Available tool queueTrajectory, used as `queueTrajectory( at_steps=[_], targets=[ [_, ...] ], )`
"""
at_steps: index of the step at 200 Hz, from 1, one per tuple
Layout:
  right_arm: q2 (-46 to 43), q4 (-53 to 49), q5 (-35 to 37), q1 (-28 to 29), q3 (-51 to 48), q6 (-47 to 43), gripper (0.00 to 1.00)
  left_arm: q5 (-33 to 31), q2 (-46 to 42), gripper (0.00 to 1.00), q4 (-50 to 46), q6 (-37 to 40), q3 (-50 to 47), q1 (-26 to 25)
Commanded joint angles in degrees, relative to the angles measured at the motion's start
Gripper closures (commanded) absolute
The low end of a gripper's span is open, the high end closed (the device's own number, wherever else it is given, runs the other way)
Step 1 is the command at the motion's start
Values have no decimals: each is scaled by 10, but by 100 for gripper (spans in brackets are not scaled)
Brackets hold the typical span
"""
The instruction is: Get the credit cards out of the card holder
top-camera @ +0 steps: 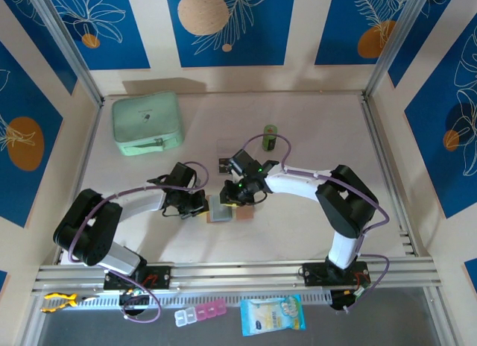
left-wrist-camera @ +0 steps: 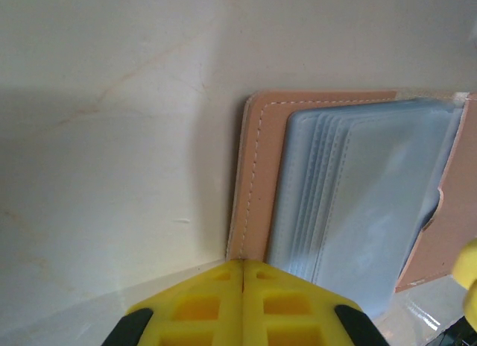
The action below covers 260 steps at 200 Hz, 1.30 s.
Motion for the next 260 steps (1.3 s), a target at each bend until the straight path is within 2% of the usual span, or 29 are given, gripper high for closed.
queueTrajectory(
  at_steps=[1,45,79,150,194,221,260],
  targets=[
    [14,26,-53,0,3,2,77,-16,0,100,-18,11,-2,-4],
    [52,-14,-44,-4,20,8,75,-17,1,100,-21,12,-2,-5],
    [45,-41,-15,-9,14,8,75,-18,1,100,-24,14,-2,-4],
    [20,-40,-7,-23,-13,4,75,-21,-5,100,-38,19,12,-3],
    [29,-35,-12,-24,-17,2,75,-31,-42,100,-66,19,33,-4],
    [26,-31,-12,-24,-18,3,75,-20,-65,94,-68,9,42,-4],
    [23,-26,-13,-25,-21,5,76,25,-71,83,-7,-34,34,-11]
  ],
)
